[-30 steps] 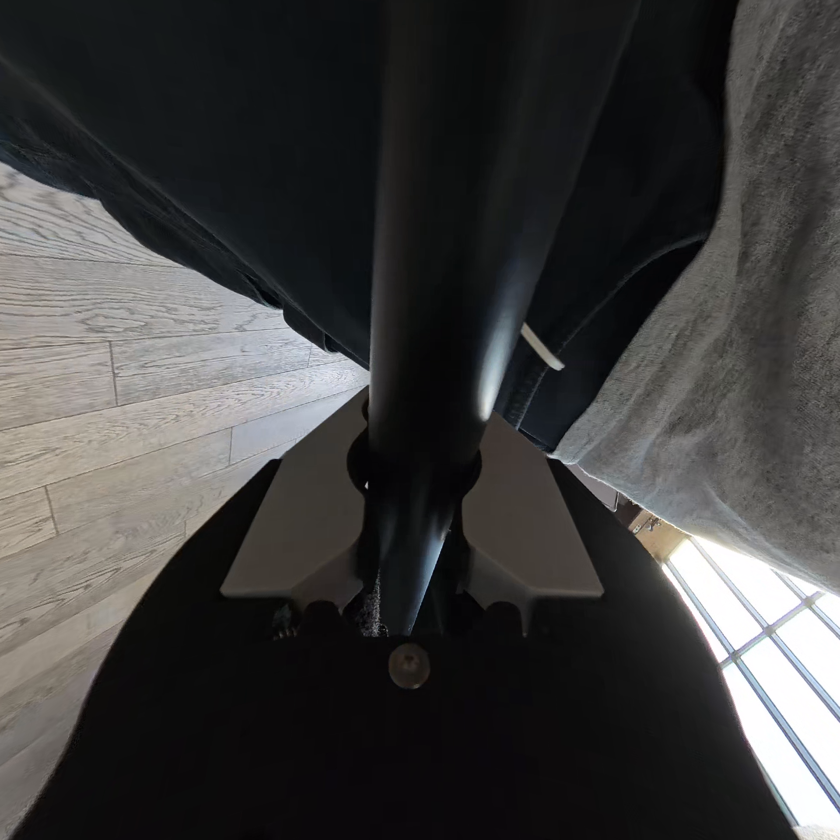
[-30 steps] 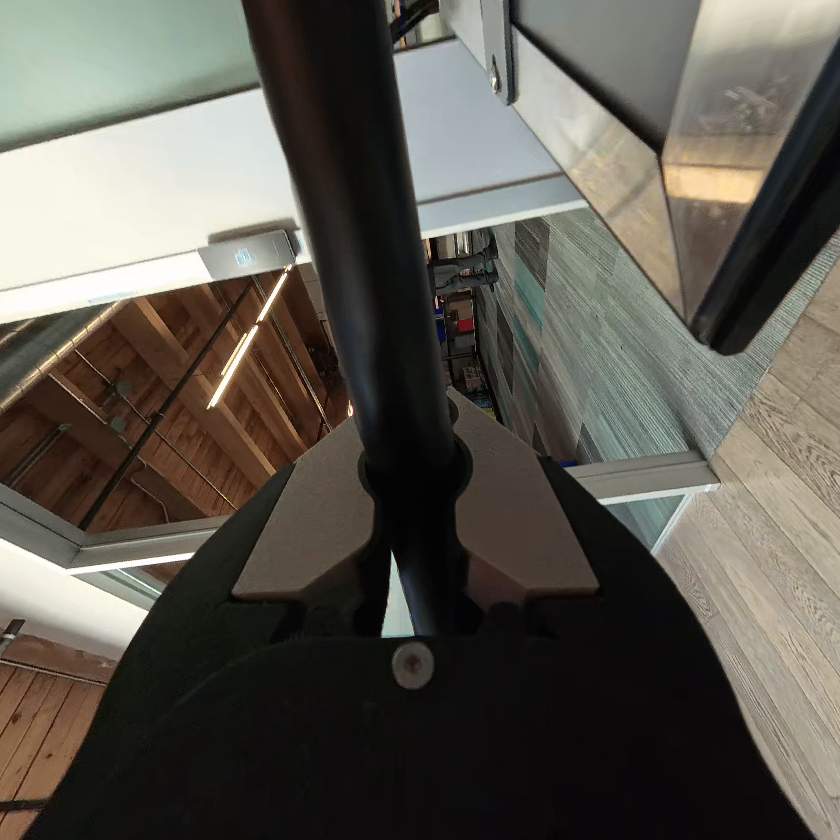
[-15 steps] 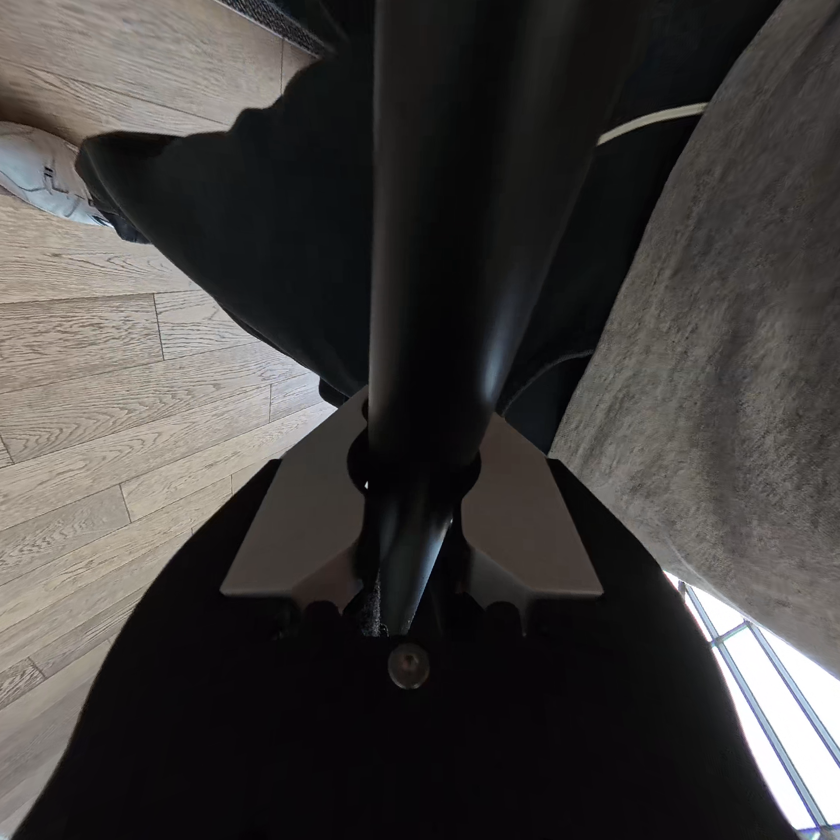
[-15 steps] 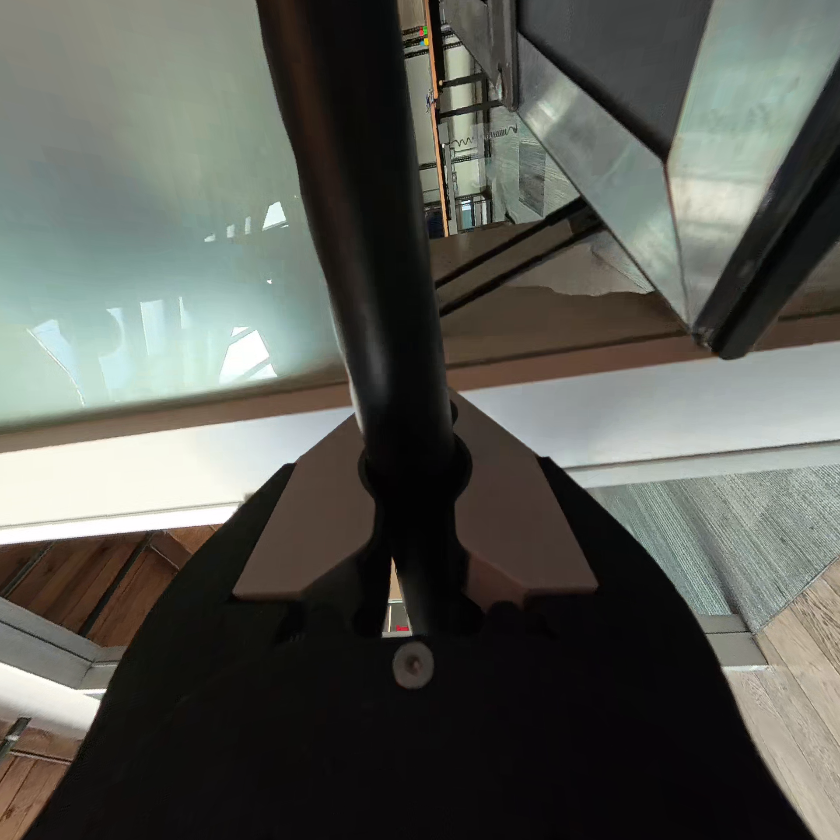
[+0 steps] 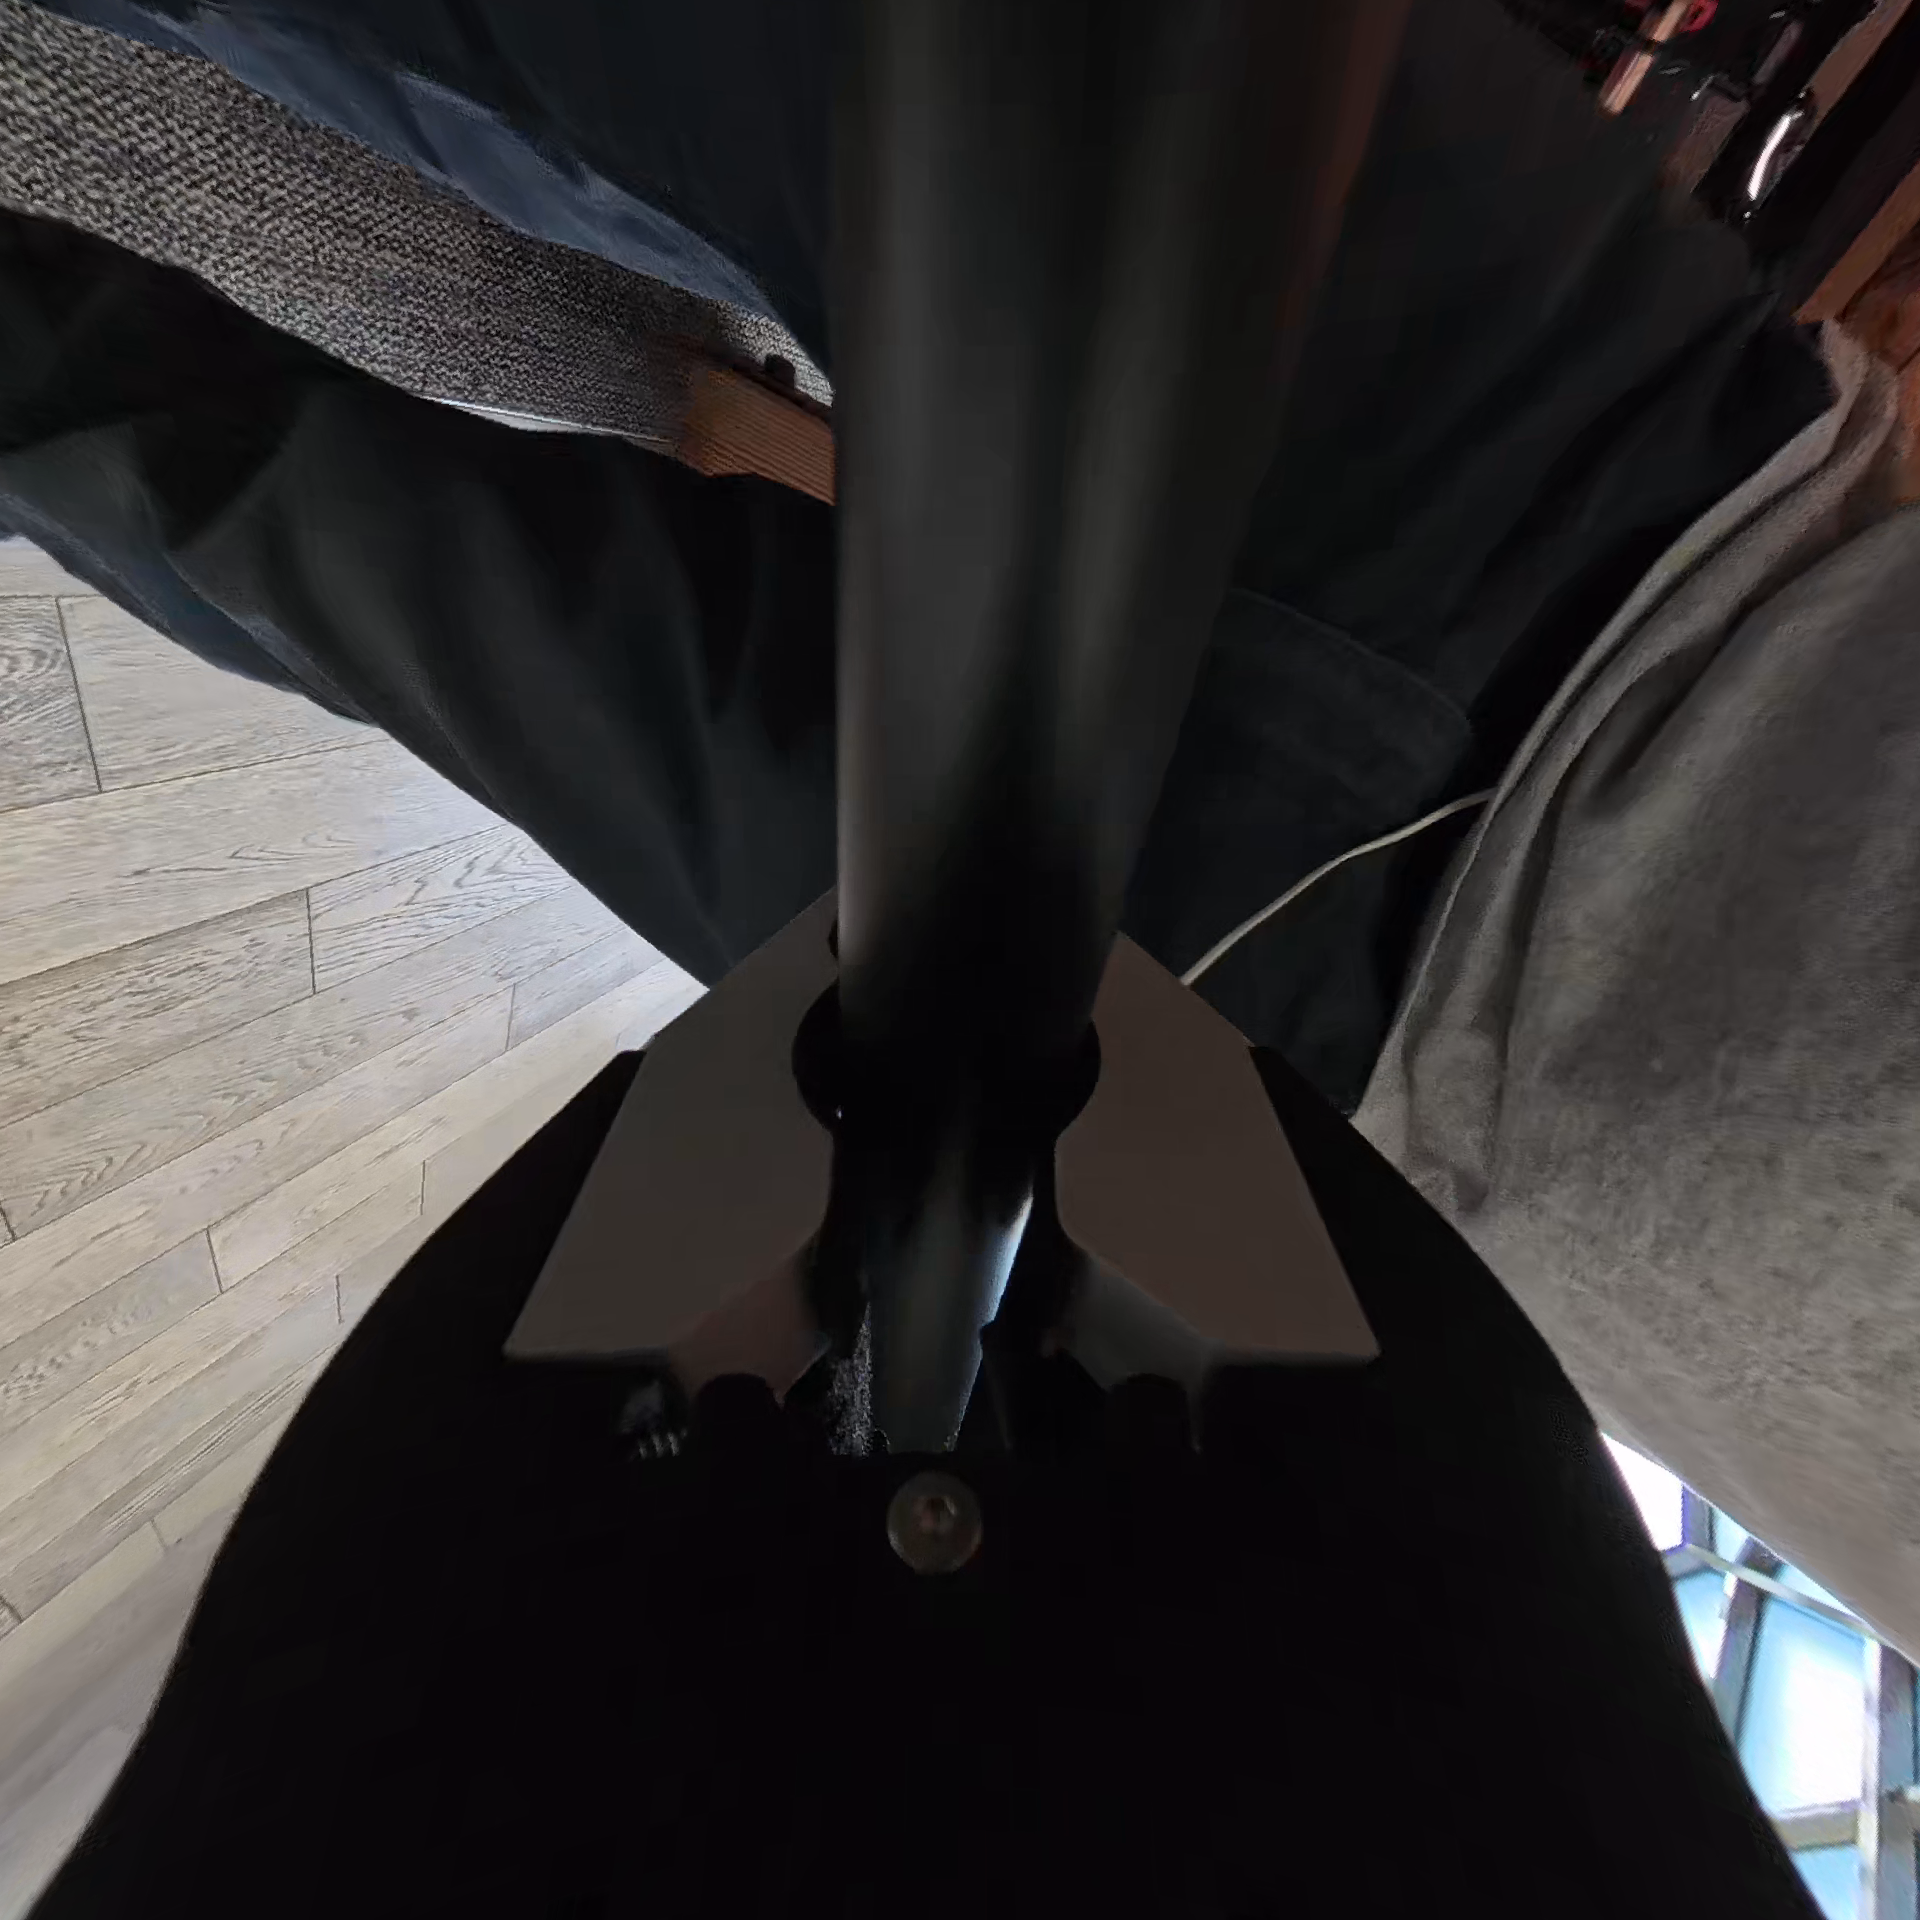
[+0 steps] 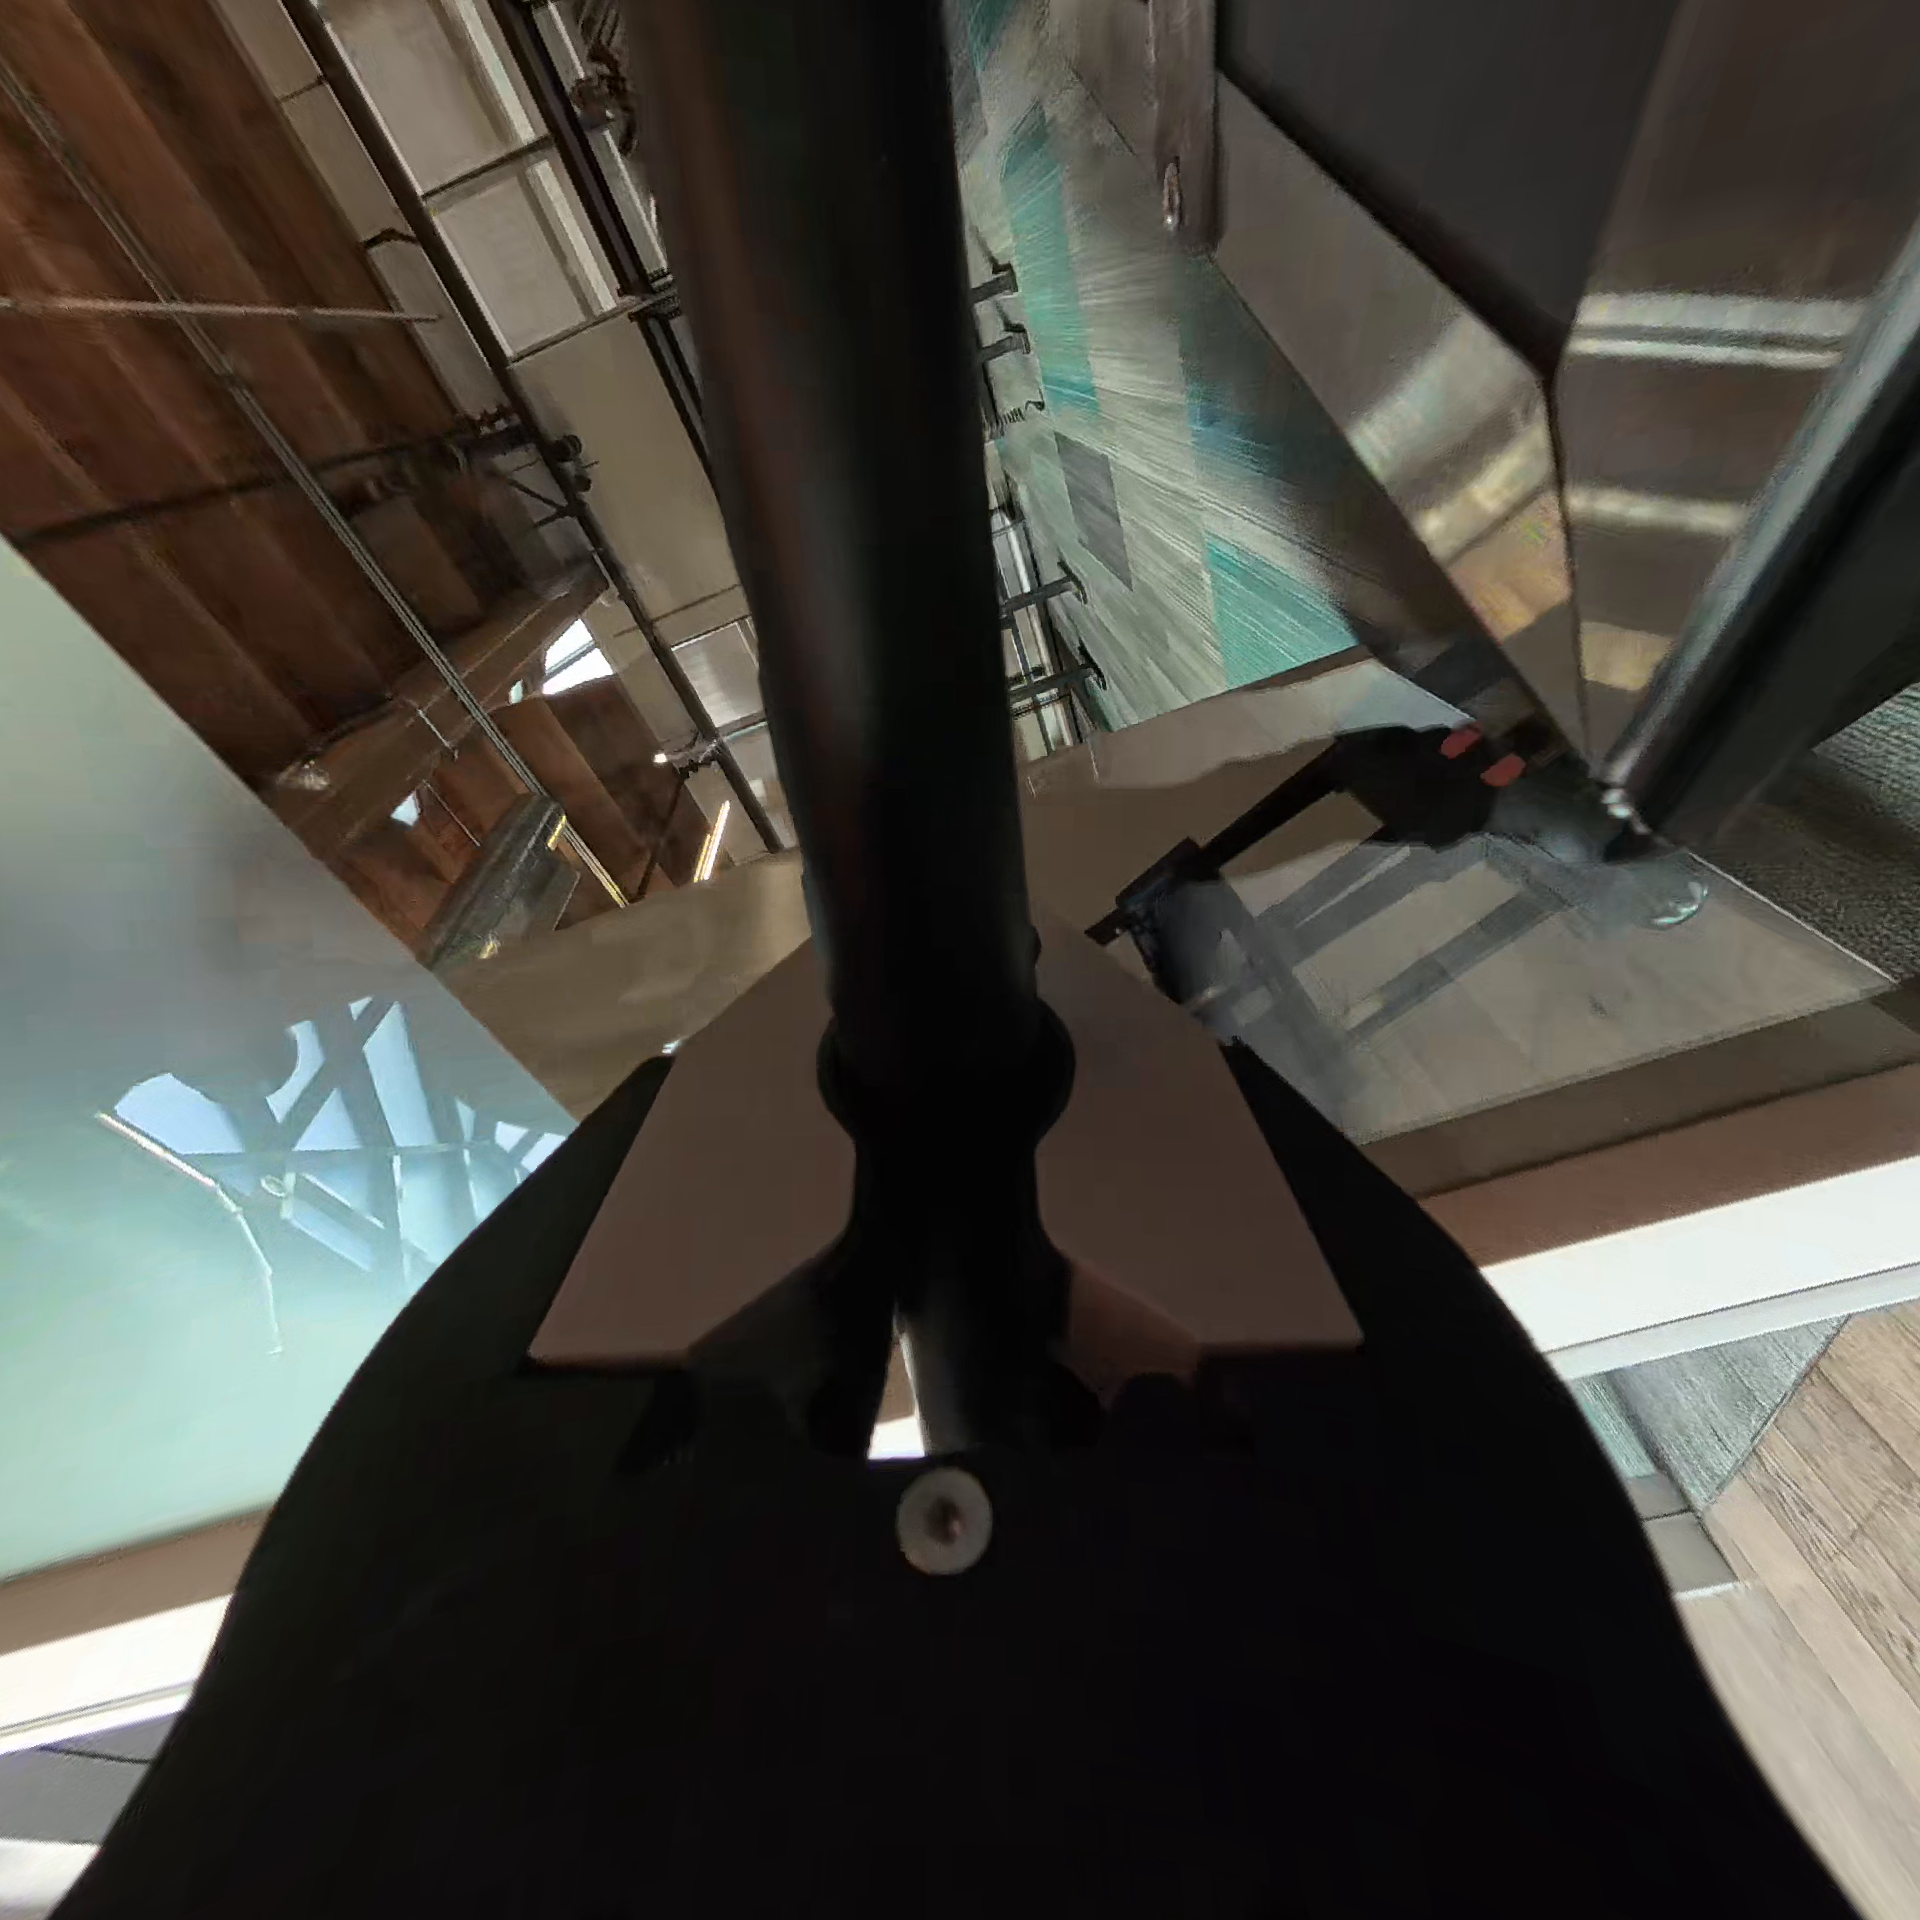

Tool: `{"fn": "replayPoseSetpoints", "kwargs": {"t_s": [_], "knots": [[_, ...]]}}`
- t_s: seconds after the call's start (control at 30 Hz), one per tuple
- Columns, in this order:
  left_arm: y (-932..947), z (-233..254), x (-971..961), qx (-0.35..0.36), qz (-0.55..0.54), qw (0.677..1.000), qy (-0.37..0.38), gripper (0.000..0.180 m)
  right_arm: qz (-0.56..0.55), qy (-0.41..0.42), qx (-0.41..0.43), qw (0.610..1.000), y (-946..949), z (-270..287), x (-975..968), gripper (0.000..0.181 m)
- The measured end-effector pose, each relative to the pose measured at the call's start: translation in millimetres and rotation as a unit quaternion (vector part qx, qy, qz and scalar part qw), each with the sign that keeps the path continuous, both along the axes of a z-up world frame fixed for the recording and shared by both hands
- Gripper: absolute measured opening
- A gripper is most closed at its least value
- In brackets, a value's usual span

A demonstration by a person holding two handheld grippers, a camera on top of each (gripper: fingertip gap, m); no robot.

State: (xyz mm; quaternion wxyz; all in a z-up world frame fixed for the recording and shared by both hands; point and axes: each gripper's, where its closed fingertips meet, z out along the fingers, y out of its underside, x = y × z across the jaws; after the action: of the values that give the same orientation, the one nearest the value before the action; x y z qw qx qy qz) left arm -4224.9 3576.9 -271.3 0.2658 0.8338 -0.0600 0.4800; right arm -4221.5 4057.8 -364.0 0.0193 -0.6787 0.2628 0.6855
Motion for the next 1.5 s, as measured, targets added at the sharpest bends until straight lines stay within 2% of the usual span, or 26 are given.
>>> {"fn": "replayPoseSetpoints", "kwargs": {"t_s": [0.03, 0.27, 0.5, 0.77, 1.1, 1.5], "knots": [[15.4, -7.2, 2.6, -0.006, -0.002, 1.000, -0.003, 0.027, -0.004, 0.000, -0.006, 1.000, 13.3, -13.9, 8.2, 0.016], [98.0, -68.6, 3.2, -0.018, -0.039, 0.999, 0.003, 0.027, -0.067, -0.002, -0.042, 0.997, 75.4, -106.7, 71.2, 0.016], [152.6, -114.1, -8.6, 0.007, -0.079, 0.997, 0.008, 0.026, -0.142, -0.012, -0.055, 0.988, 102.4, -156.3, 129.5, 0.017], [167.6, -115.2, -23.3, 0.016, -0.121, 0.993, 0.011, 0.026, -0.169, 0.001, -0.025, 0.985, 115.5, -141.3, 136.9, 0.016], [128.6, -93.6, 1.1, -0.009, -0.087, 0.996, -0.012, 0.027, -0.142, -0.010, -0.029, 0.989, 84.5, -135.8, 130.2, 0.015], [76.8, -85.1, -6.4, -0.024, -0.095, 0.995, 0.002, 0.028, -0.133, 0.005, -0.031, 0.991, 39.0, -126.0, 110.5, 0.016]]}}
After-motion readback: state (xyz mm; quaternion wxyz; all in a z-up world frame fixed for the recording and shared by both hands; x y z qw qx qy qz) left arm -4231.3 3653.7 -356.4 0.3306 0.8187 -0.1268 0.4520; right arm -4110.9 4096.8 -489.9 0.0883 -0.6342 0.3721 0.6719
